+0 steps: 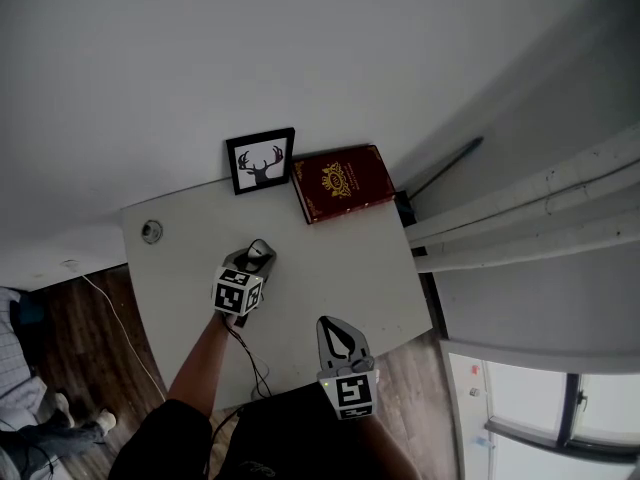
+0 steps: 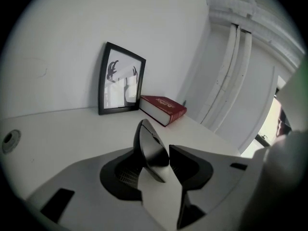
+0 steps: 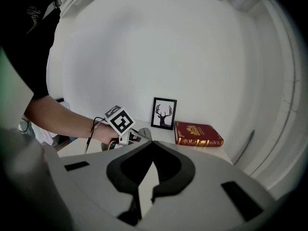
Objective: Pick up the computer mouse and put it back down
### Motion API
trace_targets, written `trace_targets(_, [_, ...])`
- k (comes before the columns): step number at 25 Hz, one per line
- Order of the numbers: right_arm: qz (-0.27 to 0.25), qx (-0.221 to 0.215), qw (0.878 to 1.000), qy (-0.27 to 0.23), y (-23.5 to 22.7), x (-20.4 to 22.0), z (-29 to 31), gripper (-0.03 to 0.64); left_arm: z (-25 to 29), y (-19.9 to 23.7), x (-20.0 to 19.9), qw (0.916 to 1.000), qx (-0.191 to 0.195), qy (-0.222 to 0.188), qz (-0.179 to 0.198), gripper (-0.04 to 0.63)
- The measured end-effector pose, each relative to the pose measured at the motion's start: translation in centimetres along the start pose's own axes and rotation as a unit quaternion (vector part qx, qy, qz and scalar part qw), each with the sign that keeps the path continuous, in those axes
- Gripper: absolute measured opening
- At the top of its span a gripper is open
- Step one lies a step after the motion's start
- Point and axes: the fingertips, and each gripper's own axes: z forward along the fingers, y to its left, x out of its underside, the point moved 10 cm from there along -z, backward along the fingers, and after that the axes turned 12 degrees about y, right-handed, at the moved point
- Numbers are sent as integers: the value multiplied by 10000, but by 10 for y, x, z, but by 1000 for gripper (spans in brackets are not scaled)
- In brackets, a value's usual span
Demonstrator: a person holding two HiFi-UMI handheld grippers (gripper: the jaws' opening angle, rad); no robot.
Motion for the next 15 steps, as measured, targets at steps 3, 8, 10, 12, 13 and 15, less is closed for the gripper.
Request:
trace_targets(3, [6, -3, 10000, 0, 0, -1, 2, 20, 2, 0, 1, 9996, -191, 103, 202, 187])
trace_targets(8, [-7, -19, 10000, 15, 1, -3, 4, 20, 5, 4, 4, 9988, -342, 221, 274, 228])
trace_targets(10, [-16, -24, 10000, 21, 2, -3, 5, 20, 6, 5, 5, 9980, -446, 294, 328, 257])
trace_targets(12, [-24, -30, 10000, 35, 2, -2, 6, 20, 7, 6, 7, 9969, -566, 373, 409, 291])
trace_targets(13, [-26, -35, 10000, 43, 2, -2, 6, 20, 7, 7, 8, 9963, -618, 400, 441, 305])
trace_targets(15, [-18, -45, 10000, 49, 2, -2, 7, 20, 8, 9, 8, 9955, -695, 431, 483, 329])
